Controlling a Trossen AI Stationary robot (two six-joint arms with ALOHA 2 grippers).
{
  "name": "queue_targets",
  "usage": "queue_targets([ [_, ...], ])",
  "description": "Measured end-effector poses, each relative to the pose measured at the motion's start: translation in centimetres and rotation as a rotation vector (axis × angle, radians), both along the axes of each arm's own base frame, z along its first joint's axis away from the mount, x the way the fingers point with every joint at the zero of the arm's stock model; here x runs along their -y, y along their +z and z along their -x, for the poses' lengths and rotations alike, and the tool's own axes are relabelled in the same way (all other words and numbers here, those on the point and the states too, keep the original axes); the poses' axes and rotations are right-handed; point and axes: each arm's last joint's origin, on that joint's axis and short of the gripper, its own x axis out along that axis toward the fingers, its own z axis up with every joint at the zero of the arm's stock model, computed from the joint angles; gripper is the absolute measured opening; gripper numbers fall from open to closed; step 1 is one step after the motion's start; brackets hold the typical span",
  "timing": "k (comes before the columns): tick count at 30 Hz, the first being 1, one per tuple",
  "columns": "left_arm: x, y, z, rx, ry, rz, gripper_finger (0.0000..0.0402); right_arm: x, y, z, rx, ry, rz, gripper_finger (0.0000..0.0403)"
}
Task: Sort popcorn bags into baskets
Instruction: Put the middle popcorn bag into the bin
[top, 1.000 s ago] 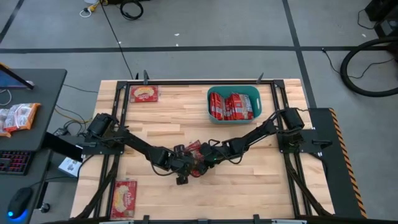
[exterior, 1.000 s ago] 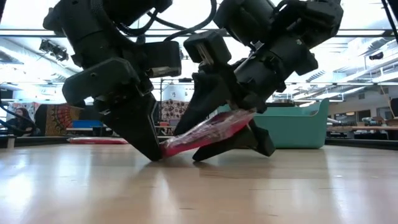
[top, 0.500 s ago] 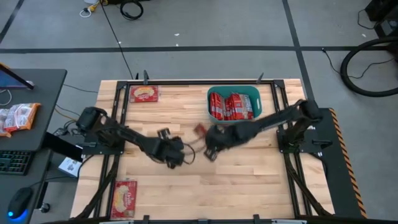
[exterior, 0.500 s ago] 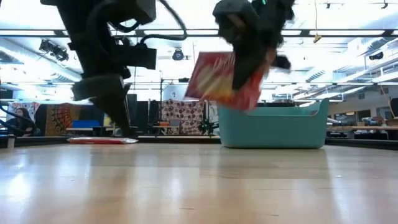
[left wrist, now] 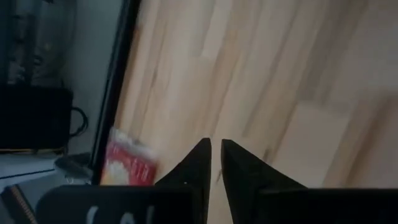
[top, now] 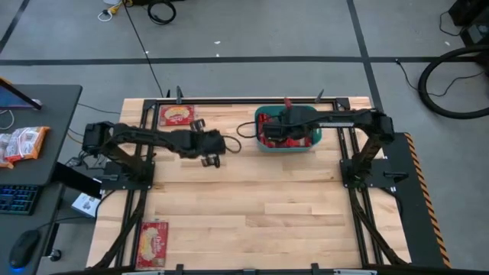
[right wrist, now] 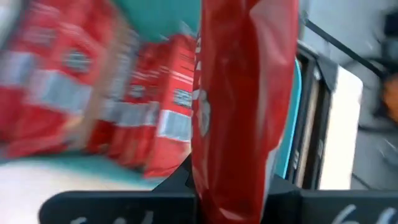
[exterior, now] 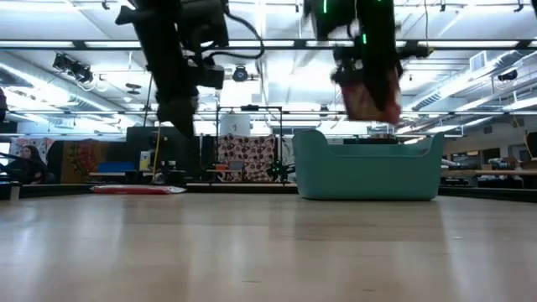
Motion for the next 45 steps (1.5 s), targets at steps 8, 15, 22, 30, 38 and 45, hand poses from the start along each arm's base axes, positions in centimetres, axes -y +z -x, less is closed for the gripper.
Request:
queue_targets([
  [8, -6.0, 1.0, 2.2, -0.105, 0.008, 0.037, 0.0043, 1.7, -7.0, 2.2, -0.246, -0.206, -0.033, 0.0039],
  [15, -11.1, 1.1, 3.8, 0.034, 0.091, 0.185, 0.0043, 3.4, -9.0, 3.4, -0.245, -0.232, -0.061, 0.0046],
  [22, -13.8, 1.2, 5.1, 0.133, 0.066, 0.288, 0.0056, 4.8, -9.8, 2.7, -0.124, -0.201, -0.195, 0.0099],
  [30, -15.8, 1.2, 6.7, 0.188, 0.121, 0.346, 0.0126, 5.9, -8.2, 2.8, -0.095, -0.194, -0.155, 0.0199],
  [38, -17.3, 0.9, 9.0, 0.161, 0.235, 0.379, 0.0179, 5.3, -5.6, 3.5, 0.048, -0.167, -0.177, 0.0249],
  [45, -17.9, 0.7, 10.3, 0.140, 0.314, 0.418, 0.0180, 4.0, -2.8, 2.4, 0.354, -0.079, -0.155, 0.0232],
])
